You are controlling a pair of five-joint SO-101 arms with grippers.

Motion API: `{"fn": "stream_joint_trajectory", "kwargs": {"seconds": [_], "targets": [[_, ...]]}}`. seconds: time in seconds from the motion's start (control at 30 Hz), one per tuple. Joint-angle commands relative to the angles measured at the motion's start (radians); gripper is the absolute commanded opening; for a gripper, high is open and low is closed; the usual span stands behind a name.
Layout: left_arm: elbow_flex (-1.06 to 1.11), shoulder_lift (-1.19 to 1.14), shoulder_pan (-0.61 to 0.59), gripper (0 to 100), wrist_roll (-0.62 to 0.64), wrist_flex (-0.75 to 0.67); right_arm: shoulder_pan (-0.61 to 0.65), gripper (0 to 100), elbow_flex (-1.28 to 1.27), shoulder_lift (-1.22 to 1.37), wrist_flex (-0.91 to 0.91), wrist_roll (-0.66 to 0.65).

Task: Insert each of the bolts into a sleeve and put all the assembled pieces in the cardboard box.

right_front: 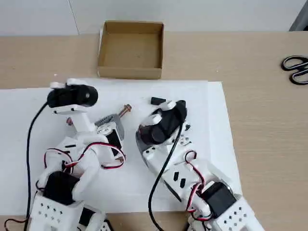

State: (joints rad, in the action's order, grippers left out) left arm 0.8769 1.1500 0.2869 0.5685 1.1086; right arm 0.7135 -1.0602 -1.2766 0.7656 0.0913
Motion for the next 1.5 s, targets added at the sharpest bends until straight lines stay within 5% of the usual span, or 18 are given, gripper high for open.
{"fn": "stream_joint_trajectory", "kwargs": {"seconds": [0.0, 0.73, 1.47], "targets": [[0.028, 0.006, -0.003, 1, -0.006, -0.017, -0.082, 0.4, 0.081, 0.059, -0.090, 0.003], [0.142, 0.009, -0.135, 1, -0.005, -0.021, -0.317, 0.4, 1.237, 1.317, -0.239, 0.068], [0.147, 0.009, -0.135, 1, -0.005, -0.018, -0.320, 0.4, 2.526, 2.477, -0.240, -0.066]]}}
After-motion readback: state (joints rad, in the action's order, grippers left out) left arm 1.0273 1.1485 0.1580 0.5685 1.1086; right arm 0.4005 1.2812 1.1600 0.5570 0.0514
